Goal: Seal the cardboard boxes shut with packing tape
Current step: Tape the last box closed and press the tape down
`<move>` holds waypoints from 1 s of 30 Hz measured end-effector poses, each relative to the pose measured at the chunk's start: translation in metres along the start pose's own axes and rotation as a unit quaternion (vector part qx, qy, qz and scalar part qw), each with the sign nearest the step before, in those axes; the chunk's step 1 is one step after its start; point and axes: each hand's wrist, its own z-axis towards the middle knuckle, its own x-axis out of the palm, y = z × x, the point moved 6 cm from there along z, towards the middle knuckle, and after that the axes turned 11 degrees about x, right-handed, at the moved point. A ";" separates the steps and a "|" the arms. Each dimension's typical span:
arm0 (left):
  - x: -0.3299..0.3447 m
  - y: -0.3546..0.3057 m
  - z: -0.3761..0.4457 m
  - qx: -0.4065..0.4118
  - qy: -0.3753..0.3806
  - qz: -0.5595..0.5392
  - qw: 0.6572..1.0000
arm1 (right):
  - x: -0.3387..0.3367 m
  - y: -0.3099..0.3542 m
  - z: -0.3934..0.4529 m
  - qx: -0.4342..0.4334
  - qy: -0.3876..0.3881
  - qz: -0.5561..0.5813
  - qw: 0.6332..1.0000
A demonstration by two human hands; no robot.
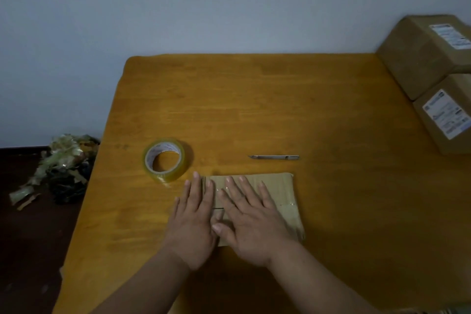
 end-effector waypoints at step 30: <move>-0.017 0.007 0.005 -0.330 -0.096 -0.434 0.833 | 0.027 -0.111 -0.017 0.338 0.069 0.664 0.664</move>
